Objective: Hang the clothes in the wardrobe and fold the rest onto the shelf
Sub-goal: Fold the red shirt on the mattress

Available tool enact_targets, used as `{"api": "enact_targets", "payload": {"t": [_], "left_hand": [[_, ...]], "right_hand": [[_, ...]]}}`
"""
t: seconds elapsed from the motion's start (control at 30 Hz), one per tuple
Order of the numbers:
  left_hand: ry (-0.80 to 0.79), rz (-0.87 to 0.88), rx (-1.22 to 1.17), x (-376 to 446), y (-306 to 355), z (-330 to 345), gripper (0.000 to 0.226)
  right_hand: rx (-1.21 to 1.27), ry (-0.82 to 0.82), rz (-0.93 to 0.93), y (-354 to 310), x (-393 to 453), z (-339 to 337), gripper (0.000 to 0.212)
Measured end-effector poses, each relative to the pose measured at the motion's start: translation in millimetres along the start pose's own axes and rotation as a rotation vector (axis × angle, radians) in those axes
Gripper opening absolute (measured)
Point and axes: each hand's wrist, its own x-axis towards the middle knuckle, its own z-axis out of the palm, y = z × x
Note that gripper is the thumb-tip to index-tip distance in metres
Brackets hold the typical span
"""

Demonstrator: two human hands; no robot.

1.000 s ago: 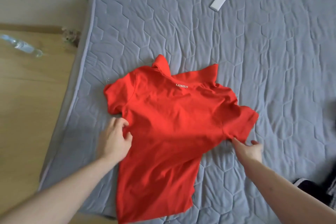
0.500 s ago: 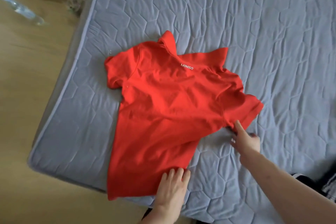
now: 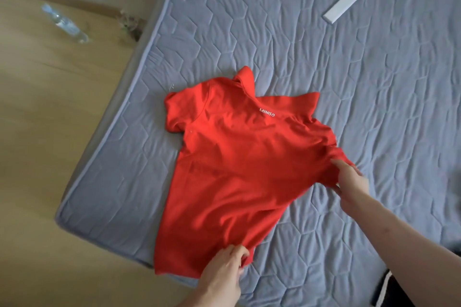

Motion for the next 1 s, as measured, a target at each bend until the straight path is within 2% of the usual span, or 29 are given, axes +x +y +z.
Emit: {"api": "enact_targets", "payload": {"t": [0.1, 0.17, 0.23, 0.33, 0.4, 0.5, 0.57, 0.6, 0.63, 0.7, 0.8, 0.9, 1.0], "left_hand": [[0.051, -0.184, -0.131, -13, -4, -14, 0.04], [0.054, -0.267, -0.183, -16, -7, -24, 0.043], [0.058, -0.288, -0.229, -18, -8, -34, 0.049], [0.04, -0.311, -0.311, -21, -1, -49, 0.045], [0.189, -0.255, -0.336, -26, 3, -57, 0.042], [0.539, -0.223, -0.511, -33, -3, -65, 0.056], [0.722, -0.254, -0.585, -34, -16, -72, 0.048], [0.775, -0.32, -0.625, -33, -26, -76, 0.052], [0.798, -0.384, -0.68, -34, -36, -81, 0.056], [0.792, -0.488, -0.759, -32, -62, -86, 0.045], [0.72, -0.627, -0.782, -26, -102, -88, 0.024], [0.674, -0.759, -0.82, -18, -126, -88, 0.012], [0.557, -0.795, -0.8, -11, -133, -88, 0.014]], "right_hand": [[-0.008, -0.042, -0.147, -27, -21, 25, 0.019], [-0.103, -0.068, -0.293, -41, -41, 48, 0.01], [-0.228, -0.086, -0.468, -54, -64, 76, 0.011], [-0.36, -0.1, -0.699, -75, -99, 128, 0.022], [-0.396, -0.149, -0.791, -88, -125, 168, 0.017], [-0.484, -0.308, -0.892, -99, -158, 225, 0.007], [-0.634, -0.489, -0.928, -99, -174, 258, 0.02], [-0.717, -0.564, -0.944, -97, -182, 272, 0.026], [-0.773, -0.614, -0.952, -94, -187, 281, 0.031], [-0.796, -0.644, -0.934, -81, -192, 289, 0.037], [-0.761, -0.606, -0.874, -49, -183, 267, 0.038], [-0.781, -0.478, -0.801, -7, -158, 225, 0.042], [-0.808, -0.311, -0.609, 30, -132, 185, 0.045]]}}
